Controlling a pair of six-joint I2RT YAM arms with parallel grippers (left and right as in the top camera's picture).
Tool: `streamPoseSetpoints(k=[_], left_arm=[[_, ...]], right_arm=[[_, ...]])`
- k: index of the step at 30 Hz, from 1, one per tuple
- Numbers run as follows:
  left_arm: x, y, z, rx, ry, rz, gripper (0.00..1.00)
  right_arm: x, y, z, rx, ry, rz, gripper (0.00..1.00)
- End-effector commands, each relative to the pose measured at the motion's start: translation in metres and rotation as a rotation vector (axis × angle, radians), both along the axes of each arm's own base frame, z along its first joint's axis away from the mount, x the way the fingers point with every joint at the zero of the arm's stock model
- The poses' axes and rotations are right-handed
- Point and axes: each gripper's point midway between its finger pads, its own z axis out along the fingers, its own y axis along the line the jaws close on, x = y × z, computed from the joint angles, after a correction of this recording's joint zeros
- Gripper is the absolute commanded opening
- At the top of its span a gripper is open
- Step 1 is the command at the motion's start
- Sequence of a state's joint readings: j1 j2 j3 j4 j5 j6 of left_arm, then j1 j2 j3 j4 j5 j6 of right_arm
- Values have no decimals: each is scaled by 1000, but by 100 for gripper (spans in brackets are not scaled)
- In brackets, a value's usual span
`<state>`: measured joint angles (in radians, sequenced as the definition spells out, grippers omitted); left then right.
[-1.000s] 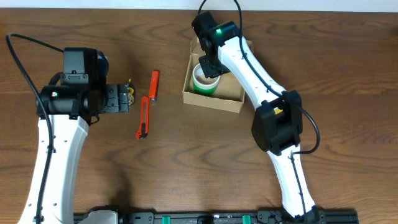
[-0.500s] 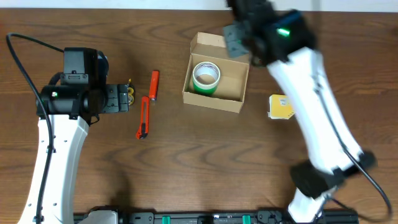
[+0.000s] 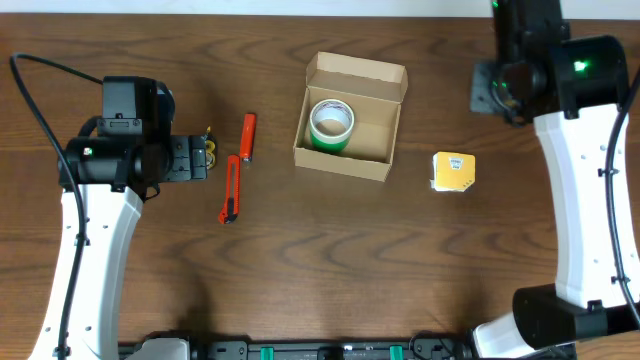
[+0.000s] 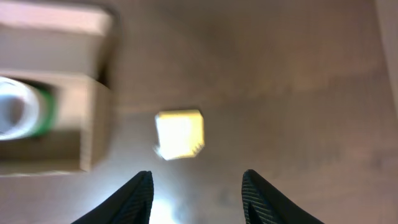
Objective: Pack container
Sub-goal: 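Release the beige roll and move the right gripper to the yellow pad, then grasp the yellow sticky-note pad with the right gripper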
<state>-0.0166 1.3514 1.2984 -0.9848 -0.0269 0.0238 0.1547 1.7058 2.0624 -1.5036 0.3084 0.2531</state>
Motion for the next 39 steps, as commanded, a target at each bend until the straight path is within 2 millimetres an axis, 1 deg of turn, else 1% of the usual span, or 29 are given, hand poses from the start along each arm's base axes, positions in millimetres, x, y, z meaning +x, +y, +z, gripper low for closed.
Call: streamPoseSetpoints(k=[1, 2, 5, 8, 10, 12, 13, 14, 15, 19, 23, 29, 36, 39], left_arm=[[3, 2, 7, 8, -16, 1, 95], [3, 2, 7, 8, -16, 1, 95], [3, 2, 7, 8, -16, 1, 95], [3, 2, 7, 8, -16, 1, 95], [3, 2, 7, 8, -16, 1, 95], [3, 2, 7, 8, -16, 1, 95], [3, 2, 7, 8, -16, 1, 95], [3, 2, 7, 8, -16, 1, 95], [3, 2, 7, 8, -16, 1, 95], [3, 2, 7, 8, -16, 1, 95], [3, 2, 7, 8, -16, 1, 95], [3, 2, 7, 8, -16, 1, 96], [3, 2, 7, 9, -16, 1, 95], [3, 2, 7, 8, -16, 1, 95]], right_arm=[[-12, -17, -41, 29, 108, -83, 50], [-13, -19, -53, 29, 134, -91, 53], [-16, -22, -100, 66, 210, -102, 61], [-25, -23, -148, 118, 278, -112, 69], [-30, -24, -172, 150, 306, -109, 77], [-36, -21, -195, 191, 329, -84, 83], [-37, -20, -202, 204, 335, -71, 85], [-38, -20, -210, 209, 336, -67, 91], [-39, -20, -215, 208, 333, -67, 94], [-34, -20, -232, 210, 301, -68, 99], [-25, -22, -244, 219, 252, -102, 99], [-7, -26, -256, 207, 193, -104, 99], [-3, -30, -288, 207, 240, -121, 99], [-2, -30, -298, 207, 253, -122, 99]])
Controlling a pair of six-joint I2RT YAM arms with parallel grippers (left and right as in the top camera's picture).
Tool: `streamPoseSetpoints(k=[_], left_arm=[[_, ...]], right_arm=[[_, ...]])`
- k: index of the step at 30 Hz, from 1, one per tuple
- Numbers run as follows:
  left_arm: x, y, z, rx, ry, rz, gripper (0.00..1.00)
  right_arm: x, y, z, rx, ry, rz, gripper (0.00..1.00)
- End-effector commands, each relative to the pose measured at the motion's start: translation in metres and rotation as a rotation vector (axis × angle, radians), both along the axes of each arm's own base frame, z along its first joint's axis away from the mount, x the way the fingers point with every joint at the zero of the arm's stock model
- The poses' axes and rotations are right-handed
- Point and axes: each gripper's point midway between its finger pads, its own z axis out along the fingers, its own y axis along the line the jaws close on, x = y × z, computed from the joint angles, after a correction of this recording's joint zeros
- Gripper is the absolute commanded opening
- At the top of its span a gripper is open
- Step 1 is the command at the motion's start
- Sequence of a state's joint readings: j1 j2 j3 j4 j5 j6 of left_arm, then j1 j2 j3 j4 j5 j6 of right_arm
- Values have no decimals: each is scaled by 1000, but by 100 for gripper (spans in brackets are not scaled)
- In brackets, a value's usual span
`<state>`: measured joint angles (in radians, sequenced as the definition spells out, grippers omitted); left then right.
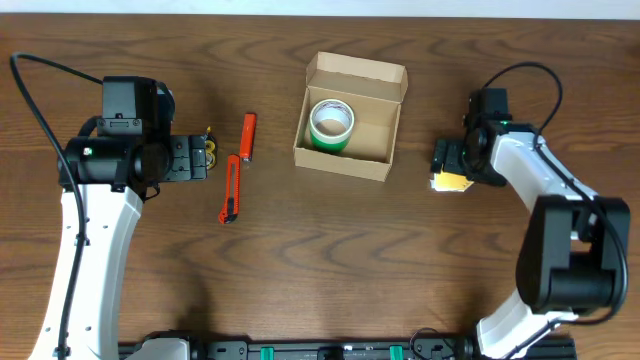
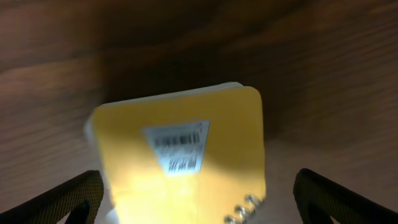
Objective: Pack container
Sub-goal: 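Grasp the yellow sticky-note pad with the right gripper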
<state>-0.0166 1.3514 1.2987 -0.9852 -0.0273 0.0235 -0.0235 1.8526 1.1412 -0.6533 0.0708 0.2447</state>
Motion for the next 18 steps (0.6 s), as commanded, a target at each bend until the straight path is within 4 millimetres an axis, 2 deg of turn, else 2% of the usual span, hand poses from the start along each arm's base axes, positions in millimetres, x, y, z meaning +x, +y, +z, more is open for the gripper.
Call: streamPoseSetpoints(k=[1, 8, 18], left_arm=[[3, 2, 7, 8, -16, 1, 96], [3, 2, 7, 8, -16, 0, 95], [3, 2, 7, 8, -16, 1, 95]], right_arm=[[-4, -5, -13, -4, 27, -25, 99], [-1, -5, -23, -2, 33, -36, 99], [-1, -5, -23, -2, 32, -36, 83]])
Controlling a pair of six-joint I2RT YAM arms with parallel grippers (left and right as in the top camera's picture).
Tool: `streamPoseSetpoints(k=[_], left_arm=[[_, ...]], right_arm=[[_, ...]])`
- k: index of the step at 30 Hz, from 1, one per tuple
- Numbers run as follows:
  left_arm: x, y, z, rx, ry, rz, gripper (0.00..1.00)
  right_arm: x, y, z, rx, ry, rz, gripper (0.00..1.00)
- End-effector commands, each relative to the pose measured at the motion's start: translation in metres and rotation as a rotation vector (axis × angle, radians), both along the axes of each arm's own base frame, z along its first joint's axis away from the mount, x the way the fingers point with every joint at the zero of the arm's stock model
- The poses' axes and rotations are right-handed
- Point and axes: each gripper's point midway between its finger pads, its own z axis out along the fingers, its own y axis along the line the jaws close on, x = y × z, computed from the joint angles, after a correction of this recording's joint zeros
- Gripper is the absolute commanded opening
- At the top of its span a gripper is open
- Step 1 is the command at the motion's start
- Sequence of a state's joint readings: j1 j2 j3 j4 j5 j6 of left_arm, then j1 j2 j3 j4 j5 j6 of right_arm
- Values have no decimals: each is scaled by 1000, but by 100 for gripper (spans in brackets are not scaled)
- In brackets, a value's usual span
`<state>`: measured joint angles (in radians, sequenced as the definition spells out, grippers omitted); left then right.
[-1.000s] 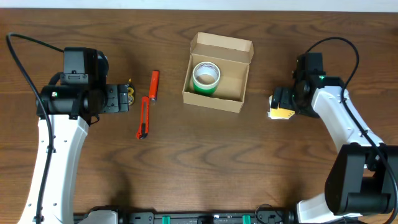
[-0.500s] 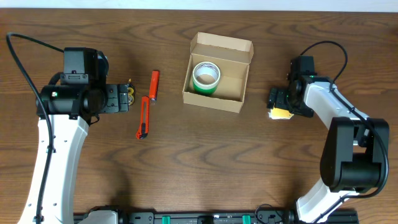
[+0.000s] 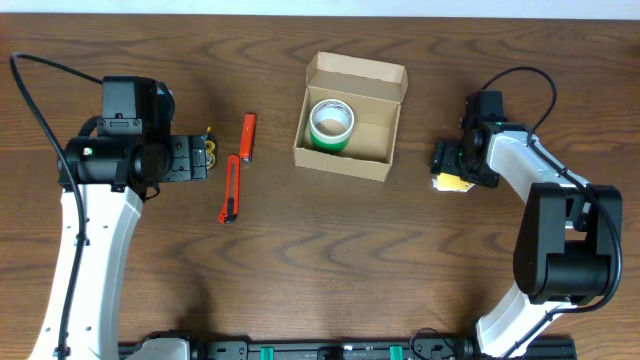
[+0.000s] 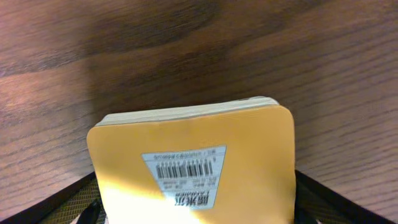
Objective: Pack container
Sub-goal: 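Grasp the yellow sticky-note pad with the right gripper, then carry the yellow pad over the box and drop it inside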
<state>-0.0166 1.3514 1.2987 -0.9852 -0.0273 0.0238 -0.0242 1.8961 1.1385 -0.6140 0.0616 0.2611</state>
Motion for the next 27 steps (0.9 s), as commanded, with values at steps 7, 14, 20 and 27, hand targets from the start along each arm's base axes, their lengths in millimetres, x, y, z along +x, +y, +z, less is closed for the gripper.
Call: streamPoseSetpoints(k=[7, 14, 20, 27], left_arm=[[3, 2, 7, 8, -16, 1, 95], [3, 2, 7, 8, -16, 1, 95], [3, 2, 7, 8, -16, 1, 95], [3, 2, 7, 8, -16, 1, 95]], right_arm=[[-6, -6, -9, -14, 30, -21, 70], [-8, -5, -7, -5, 45, -20, 69], [6, 0, 33, 20, 29, -12, 66], [29, 13, 135, 17, -112, 24, 66]])
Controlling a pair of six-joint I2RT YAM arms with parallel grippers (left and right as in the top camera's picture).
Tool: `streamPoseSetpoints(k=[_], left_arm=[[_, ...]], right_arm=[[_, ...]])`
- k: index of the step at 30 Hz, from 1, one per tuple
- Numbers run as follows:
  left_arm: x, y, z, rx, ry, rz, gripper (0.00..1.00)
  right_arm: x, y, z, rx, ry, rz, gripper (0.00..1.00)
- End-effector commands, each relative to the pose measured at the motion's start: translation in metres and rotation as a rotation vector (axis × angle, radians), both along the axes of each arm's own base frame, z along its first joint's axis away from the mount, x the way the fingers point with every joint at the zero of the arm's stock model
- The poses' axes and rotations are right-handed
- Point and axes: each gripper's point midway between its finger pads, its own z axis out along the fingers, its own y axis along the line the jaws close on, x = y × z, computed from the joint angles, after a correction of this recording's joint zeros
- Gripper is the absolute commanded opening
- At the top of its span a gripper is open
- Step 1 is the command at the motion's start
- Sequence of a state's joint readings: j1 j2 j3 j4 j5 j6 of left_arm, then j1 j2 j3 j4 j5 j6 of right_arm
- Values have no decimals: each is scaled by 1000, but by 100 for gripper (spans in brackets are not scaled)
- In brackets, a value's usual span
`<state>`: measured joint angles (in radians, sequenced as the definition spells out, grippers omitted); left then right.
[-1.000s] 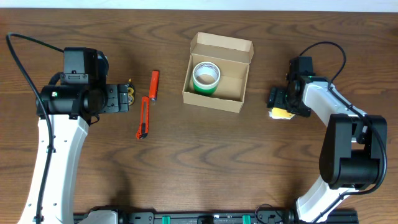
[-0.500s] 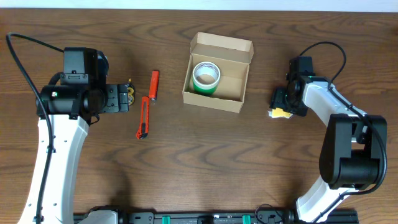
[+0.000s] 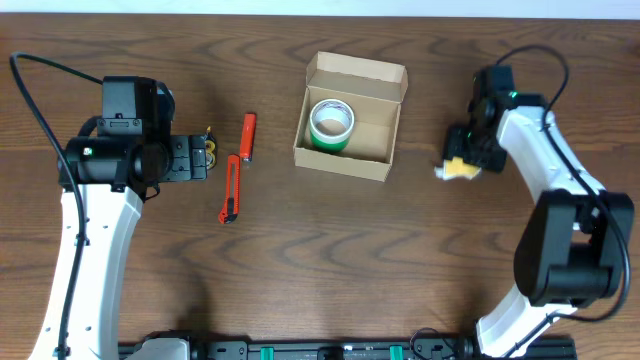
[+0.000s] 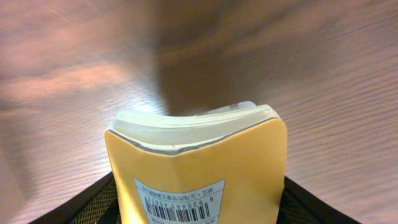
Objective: Pack container
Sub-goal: 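Carry the yellow pad over the box and drop it inside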
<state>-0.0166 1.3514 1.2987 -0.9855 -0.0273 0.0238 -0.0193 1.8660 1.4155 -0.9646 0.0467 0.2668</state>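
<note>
An open cardboard box (image 3: 372,128) stands at the table's middle back with a green tape roll (image 3: 331,122) inside it. To its right, my right gripper (image 3: 465,158) (image 4: 196,214) is shut on a yellow spiral notepad (image 3: 462,169) (image 4: 199,165). The pad's barcode faces the camera, its pages are bowed by the squeeze, and it is tilted up off the wood. My left gripper (image 3: 203,157) rests at the far left, level with the box; its jaws are too small to read.
Two orange box cutters lie between the left gripper and the box, one (image 3: 248,137) farther back and one (image 3: 231,188) nearer the front. The table's back edge runs just behind the box.
The notepad lay flat on the table between the right fingers. Now those fingers pinch it, its pages bulge, and it sits raised and slightly farther right. The left arm has not moved.
The right gripper first hung open high above the notepad at the back right. Then it was down at the pad, fingers wide on either side. Then the fingers stood close along the pad's sides, and now they grip it off the wood.
</note>
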Motion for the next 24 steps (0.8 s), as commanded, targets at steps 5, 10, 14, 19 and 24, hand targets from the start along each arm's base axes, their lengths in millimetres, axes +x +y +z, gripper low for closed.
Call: streamPoseSetpoints(k=[5, 10, 14, 19, 24], left_arm=[[3, 2, 7, 8, -16, 1, 95], [3, 2, 7, 8, -17, 1, 95], [3, 2, 7, 8, -16, 1, 95], [3, 2, 7, 8, -17, 1, 95], [3, 2, 7, 8, -17, 1, 95]], right_arm=[[19, 36, 140, 9, -287, 93, 66], [5, 92, 188, 21, -374, 282, 66], [-5, 140, 197, 37, -399, 424, 66], [-2, 184, 187, 35, -415, 532, 66], [22, 205, 165, 32, -425, 564, 65]])
